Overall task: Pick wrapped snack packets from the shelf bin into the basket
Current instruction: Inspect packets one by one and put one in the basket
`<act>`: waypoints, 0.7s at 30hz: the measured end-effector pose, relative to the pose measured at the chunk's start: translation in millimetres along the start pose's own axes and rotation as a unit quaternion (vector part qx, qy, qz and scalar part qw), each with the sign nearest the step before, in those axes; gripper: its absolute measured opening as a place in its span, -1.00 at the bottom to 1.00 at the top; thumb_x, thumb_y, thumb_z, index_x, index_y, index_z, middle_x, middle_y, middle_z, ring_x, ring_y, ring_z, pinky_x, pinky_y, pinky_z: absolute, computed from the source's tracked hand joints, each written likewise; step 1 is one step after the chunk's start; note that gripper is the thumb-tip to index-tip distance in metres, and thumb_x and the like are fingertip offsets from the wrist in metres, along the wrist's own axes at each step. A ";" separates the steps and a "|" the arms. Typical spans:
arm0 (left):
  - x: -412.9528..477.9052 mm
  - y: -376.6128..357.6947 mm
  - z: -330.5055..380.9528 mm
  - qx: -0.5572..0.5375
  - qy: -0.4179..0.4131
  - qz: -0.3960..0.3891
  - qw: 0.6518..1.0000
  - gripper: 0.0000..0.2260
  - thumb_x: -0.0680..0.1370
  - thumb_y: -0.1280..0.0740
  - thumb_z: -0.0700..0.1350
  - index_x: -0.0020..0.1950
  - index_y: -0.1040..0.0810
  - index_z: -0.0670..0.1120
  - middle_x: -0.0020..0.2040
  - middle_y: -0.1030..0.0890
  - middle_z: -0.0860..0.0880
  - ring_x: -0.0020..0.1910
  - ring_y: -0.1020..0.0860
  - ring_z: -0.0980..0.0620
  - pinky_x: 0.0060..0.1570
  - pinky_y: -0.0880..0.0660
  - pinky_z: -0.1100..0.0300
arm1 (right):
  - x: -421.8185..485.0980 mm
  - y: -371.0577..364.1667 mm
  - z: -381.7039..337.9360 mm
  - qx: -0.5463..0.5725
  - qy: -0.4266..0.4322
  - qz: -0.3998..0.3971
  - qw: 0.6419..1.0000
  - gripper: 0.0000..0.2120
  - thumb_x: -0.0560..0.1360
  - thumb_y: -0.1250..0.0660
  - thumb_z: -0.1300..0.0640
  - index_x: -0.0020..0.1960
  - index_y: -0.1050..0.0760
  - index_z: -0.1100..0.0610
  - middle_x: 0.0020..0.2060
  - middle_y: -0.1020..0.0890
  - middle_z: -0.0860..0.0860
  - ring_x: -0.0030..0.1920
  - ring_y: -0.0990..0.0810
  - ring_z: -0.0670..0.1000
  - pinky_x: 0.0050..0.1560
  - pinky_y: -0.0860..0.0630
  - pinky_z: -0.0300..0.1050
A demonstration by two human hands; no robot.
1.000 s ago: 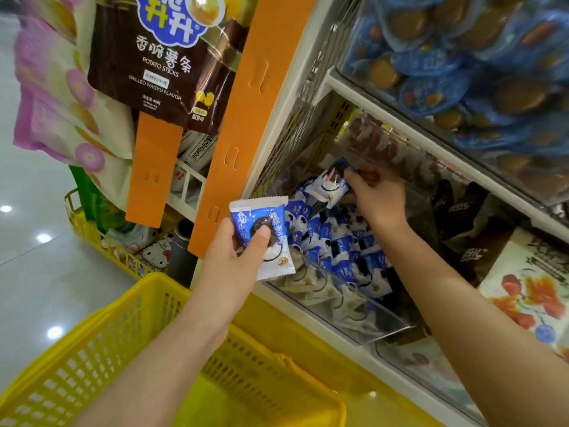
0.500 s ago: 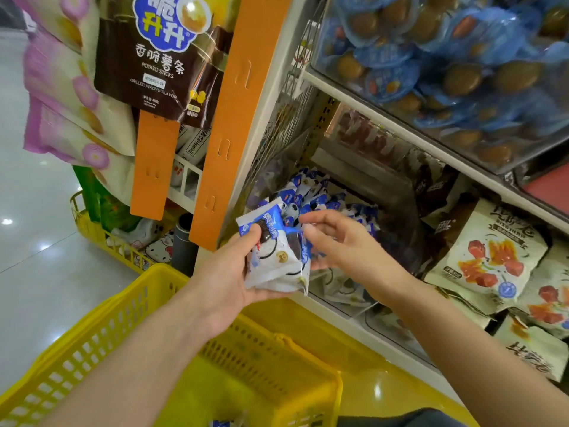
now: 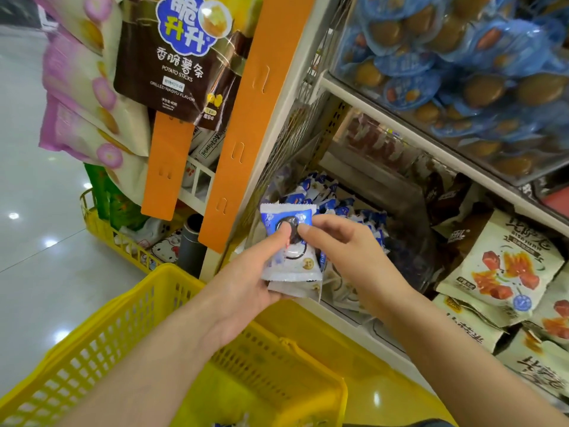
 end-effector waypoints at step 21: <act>7.5 7.5 10.2 0.086 -0.074 0.172 0.979 -0.78 0.50 -0.32 -0.16 0.14 -0.51 -0.08 -0.04 -0.69 -0.01 -0.03 -0.64 0.08 0.12 -0.52 0.08 | 135.7 51.2 43.8 -0.125 -0.093 0.279 0.948 -0.73 0.55 -0.25 0.09 0.12 -0.47 0.27 0.01 -0.58 0.21 0.06 -0.54 0.18 0.06 -0.45 -0.02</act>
Point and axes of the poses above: each hand's wrist, its own x-axis towards the middle knuckle, its own y-axis out of the back of the hand, z = x × y, the point moved 1 cm from there along x, towards the middle knuckle
